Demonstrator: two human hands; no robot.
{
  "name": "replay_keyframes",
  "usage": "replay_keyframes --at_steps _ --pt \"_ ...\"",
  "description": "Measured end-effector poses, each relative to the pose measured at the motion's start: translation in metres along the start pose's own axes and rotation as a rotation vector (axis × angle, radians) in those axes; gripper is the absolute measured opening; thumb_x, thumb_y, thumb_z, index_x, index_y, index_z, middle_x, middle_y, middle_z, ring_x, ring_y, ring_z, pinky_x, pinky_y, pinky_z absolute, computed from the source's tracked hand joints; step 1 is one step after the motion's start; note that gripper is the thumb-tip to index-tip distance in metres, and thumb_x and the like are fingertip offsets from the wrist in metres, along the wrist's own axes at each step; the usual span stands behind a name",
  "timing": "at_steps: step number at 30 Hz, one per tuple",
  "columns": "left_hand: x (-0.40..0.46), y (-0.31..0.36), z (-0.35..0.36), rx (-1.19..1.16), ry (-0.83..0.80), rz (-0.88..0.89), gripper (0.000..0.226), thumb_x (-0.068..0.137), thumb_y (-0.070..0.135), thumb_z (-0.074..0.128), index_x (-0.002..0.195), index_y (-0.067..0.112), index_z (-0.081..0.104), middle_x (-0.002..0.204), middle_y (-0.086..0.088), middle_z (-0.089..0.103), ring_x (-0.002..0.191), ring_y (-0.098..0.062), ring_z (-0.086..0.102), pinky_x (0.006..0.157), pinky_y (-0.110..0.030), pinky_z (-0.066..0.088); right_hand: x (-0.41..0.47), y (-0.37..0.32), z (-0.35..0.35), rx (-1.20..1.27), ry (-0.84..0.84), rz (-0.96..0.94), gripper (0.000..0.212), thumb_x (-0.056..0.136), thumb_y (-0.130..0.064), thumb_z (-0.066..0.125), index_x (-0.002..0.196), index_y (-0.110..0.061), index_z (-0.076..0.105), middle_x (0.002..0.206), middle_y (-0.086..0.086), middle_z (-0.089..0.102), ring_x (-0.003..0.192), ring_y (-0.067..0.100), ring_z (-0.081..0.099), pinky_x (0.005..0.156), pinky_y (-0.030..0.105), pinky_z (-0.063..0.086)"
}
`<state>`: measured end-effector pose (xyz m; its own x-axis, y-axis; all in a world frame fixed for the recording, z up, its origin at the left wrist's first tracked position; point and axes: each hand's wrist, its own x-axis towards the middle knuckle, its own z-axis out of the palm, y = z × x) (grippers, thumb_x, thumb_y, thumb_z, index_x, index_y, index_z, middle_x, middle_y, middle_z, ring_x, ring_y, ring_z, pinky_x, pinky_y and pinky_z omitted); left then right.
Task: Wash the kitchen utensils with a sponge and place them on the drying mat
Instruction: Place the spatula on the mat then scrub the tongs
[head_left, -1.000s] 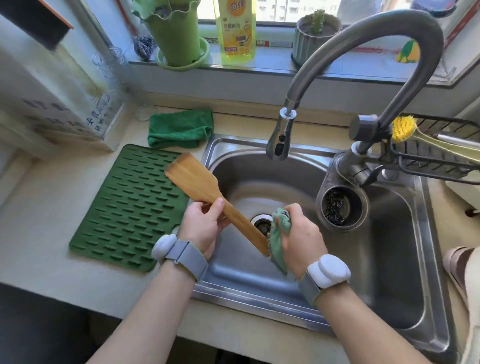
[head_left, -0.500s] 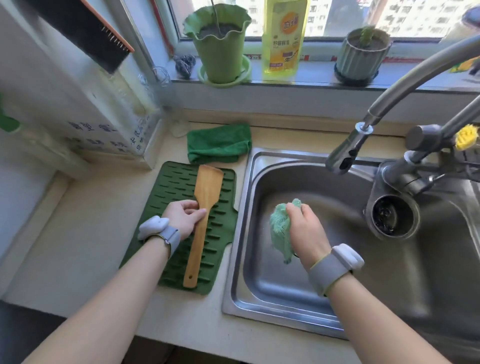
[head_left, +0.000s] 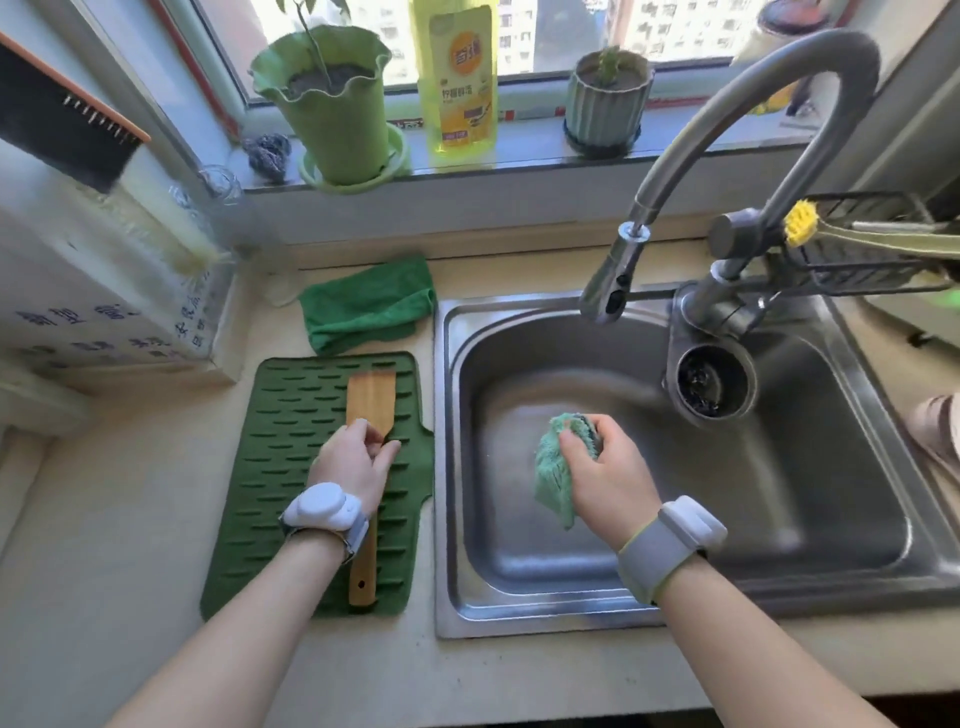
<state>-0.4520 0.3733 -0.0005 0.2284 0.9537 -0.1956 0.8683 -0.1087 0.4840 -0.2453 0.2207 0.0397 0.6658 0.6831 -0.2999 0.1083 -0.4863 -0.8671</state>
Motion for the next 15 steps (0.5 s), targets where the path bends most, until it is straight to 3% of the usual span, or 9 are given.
replay_keyframes --at_steps 3,8,12,15 --pt "-0.018 0.048 0.024 -0.075 -0.099 0.136 0.02 0.091 0.036 0.061 0.084 0.018 0.06 0.077 0.003 0.062 0.074 -0.022 0.057 0.065 -0.028 0.037 -0.001 0.009 -0.033 0.028 0.07 0.004 0.009 0.092 -0.023 0.055 0.098 -0.016 0.059 0.088 -0.001 0.066 0.083 0.016 0.061 0.075 0.029 0.046" --pt "-0.071 0.166 0.085 -0.218 -0.343 0.34 0.018 0.095 0.035 0.055 0.084 0.022 0.061 0.078 0.001 0.069 0.074 -0.02 0.058 0.067 -0.026 0.038 -0.007 0.038 -0.117 0.073 0.267 -0.005 0.008 0.091 -0.014 0.058 0.094 -0.021 0.059 0.085 -0.01 0.062 0.08 0.002 0.057 0.063 0.002 0.037" --pt "-0.116 0.256 0.14 -0.259 -0.484 0.462 0.018 0.096 0.037 0.052 0.079 0.032 0.054 0.073 0.009 0.067 0.071 -0.017 0.064 0.07 -0.03 0.048 -0.015 0.071 -0.207 0.064 0.402 0.093 0.005 0.09 -0.019 0.058 0.095 -0.02 0.059 0.083 -0.01 0.062 0.081 0.013 0.059 0.073 0.021 0.044" --pt "-0.147 0.316 0.184 -0.235 -0.57 0.527 0.019 0.097 0.037 0.05 0.08 0.031 0.055 0.073 0.008 0.065 0.074 -0.018 0.064 0.07 -0.029 0.046 -0.022 0.098 -0.278 0.027 0.515 0.184 0.016 0.088 -0.035 0.06 0.086 -0.019 0.059 0.078 -0.005 0.064 0.078 0.018 0.059 0.067 0.028 0.041"
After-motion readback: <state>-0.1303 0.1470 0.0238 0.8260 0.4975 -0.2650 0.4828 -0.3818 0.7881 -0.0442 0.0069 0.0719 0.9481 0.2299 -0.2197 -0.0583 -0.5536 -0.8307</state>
